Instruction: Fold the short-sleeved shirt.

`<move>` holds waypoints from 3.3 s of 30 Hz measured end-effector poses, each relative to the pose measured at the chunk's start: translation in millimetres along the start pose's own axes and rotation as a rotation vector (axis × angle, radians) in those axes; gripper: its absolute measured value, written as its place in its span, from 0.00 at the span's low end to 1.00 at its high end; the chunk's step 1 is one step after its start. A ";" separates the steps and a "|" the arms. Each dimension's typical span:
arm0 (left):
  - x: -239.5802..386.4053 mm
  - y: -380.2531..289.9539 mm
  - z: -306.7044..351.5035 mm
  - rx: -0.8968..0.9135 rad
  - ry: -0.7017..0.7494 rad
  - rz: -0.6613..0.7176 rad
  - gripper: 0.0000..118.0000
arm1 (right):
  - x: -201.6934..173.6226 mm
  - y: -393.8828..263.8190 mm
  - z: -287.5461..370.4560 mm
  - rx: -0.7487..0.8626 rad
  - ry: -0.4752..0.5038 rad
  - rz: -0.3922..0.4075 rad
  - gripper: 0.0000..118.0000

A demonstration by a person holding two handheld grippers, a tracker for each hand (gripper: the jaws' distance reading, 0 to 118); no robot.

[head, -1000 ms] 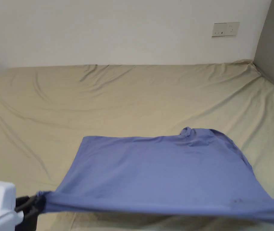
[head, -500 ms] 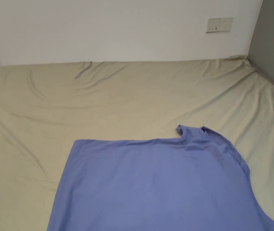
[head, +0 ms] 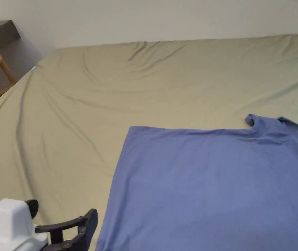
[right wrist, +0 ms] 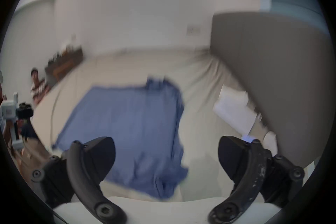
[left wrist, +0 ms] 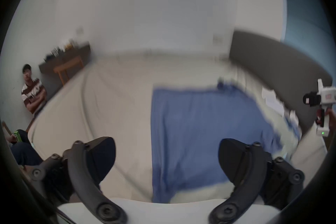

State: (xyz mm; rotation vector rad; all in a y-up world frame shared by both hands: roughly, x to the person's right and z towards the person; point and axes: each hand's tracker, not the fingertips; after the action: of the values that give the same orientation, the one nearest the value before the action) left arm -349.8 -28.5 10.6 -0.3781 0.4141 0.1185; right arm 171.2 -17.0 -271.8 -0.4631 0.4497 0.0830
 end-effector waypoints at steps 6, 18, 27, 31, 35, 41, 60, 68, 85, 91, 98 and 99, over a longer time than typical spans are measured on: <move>-16.3 42.3 44.4 0.344 0.139 0.085 0.90 | -9.8 22.6 41.3 0.394 -0.106 -0.067 0.89; -6.4 11.0 0.2 -0.187 -0.100 -0.061 0.00 | 8.9 13.3 46.5 0.371 -0.182 -0.143 0.00; 2.5 -119.8 -106.2 -0.669 -0.244 -0.281 0.47 | 0.9 -7.3 34.6 0.253 -0.189 -0.069 0.00; 0.9 -157.5 -130.0 -0.735 -0.243 -0.355 0.85 | -20.2 1.3 28.4 0.221 -0.180 -0.081 0.00; -1.2 -172.6 -146.2 -0.840 -0.188 -0.344 0.53 | -13.8 -1.3 28.2 0.215 -0.161 -0.148 0.00; -13.8 -153.4 -136.7 -0.760 -0.178 -0.228 0.02 | -8.6 -22.1 19.2 0.081 -0.142 -0.139 0.00; -0.4 -100.5 -116.1 -0.535 -0.201 -0.026 0.02 | 8.1 -195.6 -88.9 -0.561 0.186 -0.040 0.57; 0.3 -104.7 -110.7 -0.550 -0.182 -0.004 0.02 | 8.8 -188.5 -83.1 -0.535 0.149 -0.036 0.00; -1.1 -15.7 -317.2 -0.634 -0.050 0.170 0.02 | 1.8 -49.2 -278.0 -0.347 -0.027 0.040 0.00; 6.7 -54.9 -388.3 -0.781 0.019 0.168 0.02 | -4.1 -73.0 -354.0 -0.523 -0.072 0.055 0.00; -6.0 -59.0 -394.0 -0.791 0.005 0.193 0.07 | -4.5 -85.2 -365.3 -0.557 -0.081 0.047 0.05; -8.5 -57.7 -388.6 -0.757 -0.006 0.188 0.32 | -4.5 -82.8 -362.5 -0.552 -0.087 0.053 0.30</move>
State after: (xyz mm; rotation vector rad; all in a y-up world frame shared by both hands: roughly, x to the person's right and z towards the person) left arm -490.5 -230.5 -295.8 -1.0832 0.3876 0.4653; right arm 36.9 -253.7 -525.2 -0.9861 0.3501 0.2814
